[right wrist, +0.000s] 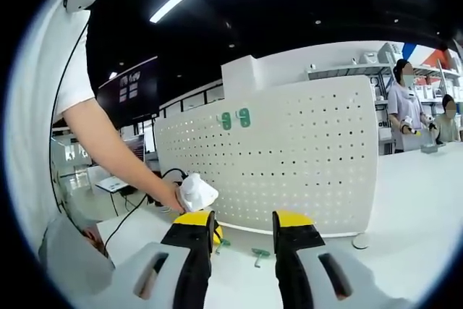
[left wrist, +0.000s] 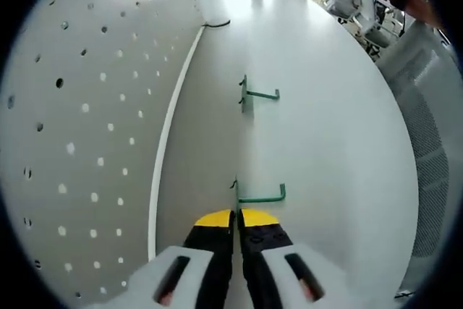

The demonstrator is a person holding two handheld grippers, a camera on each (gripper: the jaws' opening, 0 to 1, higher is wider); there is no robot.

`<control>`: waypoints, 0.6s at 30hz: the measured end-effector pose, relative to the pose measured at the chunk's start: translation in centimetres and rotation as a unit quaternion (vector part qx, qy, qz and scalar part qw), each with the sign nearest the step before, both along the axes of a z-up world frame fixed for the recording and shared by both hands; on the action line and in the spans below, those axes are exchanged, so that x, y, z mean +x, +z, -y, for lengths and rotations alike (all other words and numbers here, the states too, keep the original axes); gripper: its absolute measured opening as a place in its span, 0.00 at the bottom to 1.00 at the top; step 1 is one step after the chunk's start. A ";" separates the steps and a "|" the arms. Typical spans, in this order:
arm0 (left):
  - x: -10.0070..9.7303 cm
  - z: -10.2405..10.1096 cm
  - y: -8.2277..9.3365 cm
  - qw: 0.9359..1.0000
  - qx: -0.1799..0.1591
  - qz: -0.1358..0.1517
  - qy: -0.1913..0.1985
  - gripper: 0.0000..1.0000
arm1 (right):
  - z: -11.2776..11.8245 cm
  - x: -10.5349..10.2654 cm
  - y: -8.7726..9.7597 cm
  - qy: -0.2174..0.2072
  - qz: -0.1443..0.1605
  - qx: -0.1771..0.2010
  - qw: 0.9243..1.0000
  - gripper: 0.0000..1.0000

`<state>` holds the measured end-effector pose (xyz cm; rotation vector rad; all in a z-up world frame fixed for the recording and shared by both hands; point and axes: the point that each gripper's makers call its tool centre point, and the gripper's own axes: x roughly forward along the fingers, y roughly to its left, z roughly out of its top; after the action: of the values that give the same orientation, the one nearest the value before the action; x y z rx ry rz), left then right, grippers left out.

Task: Insert the hook assembly into the mounting plate slot until the hook locks in place.

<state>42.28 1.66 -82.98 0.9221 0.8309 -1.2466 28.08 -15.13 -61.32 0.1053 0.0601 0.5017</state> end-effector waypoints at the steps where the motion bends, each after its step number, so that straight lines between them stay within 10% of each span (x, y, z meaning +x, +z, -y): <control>1: 0.0 0.0 0.0 1.000 -0.001 0.001 -0.001 0.03 | 0.0 0.0 0.0 0.000 0.000 0.000 1.000 0.30; 18: -0.2 0.5 0.1 0.999 -0.035 -0.019 0.020 0.02 | 0.2 0.0 0.0 -0.002 -0.003 0.003 1.000 0.30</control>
<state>42.03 1.20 -82.90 0.8249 0.8275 -1.2547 28.10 -15.35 -61.36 0.1138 0.0641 0.4972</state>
